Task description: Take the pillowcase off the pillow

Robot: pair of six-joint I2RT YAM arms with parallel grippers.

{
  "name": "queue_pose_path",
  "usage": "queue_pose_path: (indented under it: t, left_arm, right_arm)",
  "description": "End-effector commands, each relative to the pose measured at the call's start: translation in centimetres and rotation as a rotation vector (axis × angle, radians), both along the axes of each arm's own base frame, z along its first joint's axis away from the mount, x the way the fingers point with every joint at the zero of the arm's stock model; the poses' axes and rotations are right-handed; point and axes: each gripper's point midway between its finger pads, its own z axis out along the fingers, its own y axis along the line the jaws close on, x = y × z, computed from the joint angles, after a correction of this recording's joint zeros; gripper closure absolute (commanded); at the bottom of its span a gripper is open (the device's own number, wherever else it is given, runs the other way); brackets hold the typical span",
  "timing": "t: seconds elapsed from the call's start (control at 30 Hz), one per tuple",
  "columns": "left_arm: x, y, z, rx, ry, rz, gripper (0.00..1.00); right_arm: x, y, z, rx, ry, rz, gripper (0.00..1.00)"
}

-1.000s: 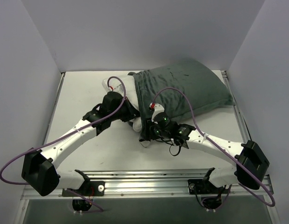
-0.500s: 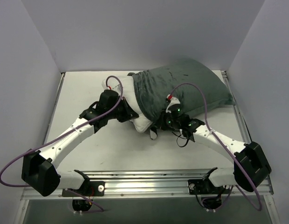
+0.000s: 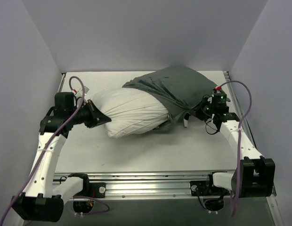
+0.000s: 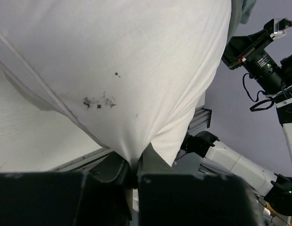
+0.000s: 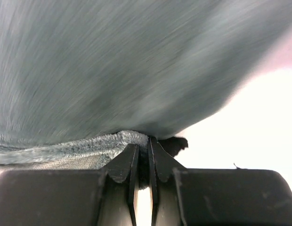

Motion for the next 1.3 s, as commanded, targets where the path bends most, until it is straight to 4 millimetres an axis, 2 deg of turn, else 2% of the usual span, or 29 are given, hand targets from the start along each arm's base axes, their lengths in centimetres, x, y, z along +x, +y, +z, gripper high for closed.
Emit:
queue_pose_path:
  t: [0.0,0.07,0.13,0.17,0.2,0.27,0.3,0.33,0.37,0.4,0.43,0.5,0.53,0.63,0.67,0.73,0.77,0.83,0.87,0.9,0.93,0.97,1.0,1.07,1.1,1.17,1.2,1.23,1.27]
  left_arm:
    - [-1.5,6.0,5.4,0.147,-0.205,0.166,0.98]
    - [-1.1,6.5,6.1,0.172,-0.236,0.193,0.98]
    - [-1.2,5.5,5.7,0.123,-0.230,0.144,0.98]
    - [-1.1,4.9,5.6,0.097,-0.238,0.122,0.98]
    - [-1.7,4.2,4.1,0.063,-0.193,0.098,0.98]
    - [-2.3,3.8,2.6,0.053,-0.170,0.081,0.98]
    - [-3.0,3.6,1.3,0.055,-0.152,0.069,0.98]
    - [-3.5,3.5,0.6,0.057,-0.136,0.066,0.93]
    - [-3.9,3.5,0.0,0.061,-0.128,0.058,0.79]
    - [-4.2,3.4,-0.2,0.068,-0.137,0.047,0.45]
    - [-4.3,3.5,-0.5,0.072,-0.136,0.044,0.29]
    - [-3.8,3.4,0.5,0.075,-0.191,0.036,0.02]
    - [-3.5,3.6,2.1,0.089,-0.247,0.036,0.05]
    - [-2.1,4.0,4.4,0.125,-0.327,0.044,0.06]
    - [-1.4,4.4,5.9,0.141,-0.370,0.065,0.06]
    - [-0.1,4.5,6.3,0.141,-0.364,0.077,0.06]
    - [0.2,3.6,7.1,0.125,-0.390,0.045,0.06]
    - [1.4,2.1,7.3,0.110,-0.396,0.005,0.06]
    - [1.0,0.0,7.4,0.107,-0.408,-0.065,0.06]
    - [2.3,-0.2,6.9,0.168,-0.414,-0.040,0.06]
    - [2.6,-0.9,6.7,0.201,-0.424,-0.052,0.06]
    - [2.4,-2.6,6.3,0.226,-0.430,-0.101,0.06]
    - [3.9,-2.8,5.3,0.292,-0.418,-0.099,0.06]
    - [4.9,-3.9,4.3,0.335,-0.417,-0.131,0.06]
    - [5.5,-4.7,2.7,0.376,-0.399,-0.164,0.06]
    - [6.7,-5.1,1.4,0.444,-0.409,-0.172,0.06]
    - [6.8,-6.0,0.0,0.491,-0.414,-0.213,0.06]
    - [7.2,-5.9,-1.2,0.543,-0.411,-0.210,0.06]
    - [7.2,-6.8,-1.7,0.552,-0.428,-0.236,0.06]
  right_arm:
    - [2.4,-11.6,3.5,-0.180,-0.082,-0.425,1.00]
    - [2.9,-11.3,3.9,-0.173,-0.091,-0.401,1.00]
    - [3.3,-10.4,4.2,-0.149,-0.114,-0.359,1.00]
    - [3.4,-9.3,4.3,-0.123,-0.128,-0.308,1.00]
    - [3.5,-8.0,4.8,-0.118,-0.160,-0.255,1.00]
    - [3.2,-6.3,5.5,-0.114,-0.190,-0.189,1.00]
    - [2.9,-4.9,5.9,-0.106,-0.207,-0.138,1.00]
    - [2.6,-4.3,6.8,-0.116,-0.235,-0.107,0.90]
    - [2.3,-3.9,7.2,-0.118,-0.247,-0.086,0.84]
    - [1.9,-3.7,7.4,-0.124,-0.241,-0.073,0.76]
    - [1.8,-3.4,8.9,-0.141,-0.277,-0.058,0.62]
    - [1.6,-3.5,10.3,-0.159,-0.286,-0.061,0.50]
    - [1.7,-2.4,12.5,-0.166,-0.342,-0.019,0.41]
    - [1.9,-0.6,15.3,-0.176,-0.401,0.049,0.30]
    - [1.9,1.0,16.9,-0.190,-0.445,0.105,0.28]
    - [2.5,2.6,16.8,-0.207,-0.446,0.161,0.24]
    - [2.3,4.7,17.5,-0.207,-0.465,0.219,0.23]
    - [3.0,6.9,16.3,-0.246,-0.438,0.295,0.21]
    - [2.7,8.9,16.8,-0.264,-0.452,0.341,0.21]
    - [3.3,9.9,15.6,-0.297,-0.430,0.376,0.20]
    - [3.4,10.8,15.4,-0.310,-0.429,0.399,0.19]
    - [3.6,11.7,15.4,-0.321,-0.435,0.421,0.18]
    - [4.0,12.9,15.0,-0.337,-0.435,0.450,0.18]
    - [4.5,13.8,14.5,-0.350,-0.428,0.470,0.18]
    - [4.9,14.5,13.9,-0.358,-0.418,0.482,0.18]
    - [5.3,15.0,13.4,-0.368,-0.416,0.494,0.18]
    - [5.5,15.4,12.8,-0.374,-0.408,0.503,0.18]
    - [5.4,15.9,12.5,-0.379,-0.411,0.521,0.18]
    - [5.3,16.3,12.3,-0.383,-0.414,0.535,0.18]
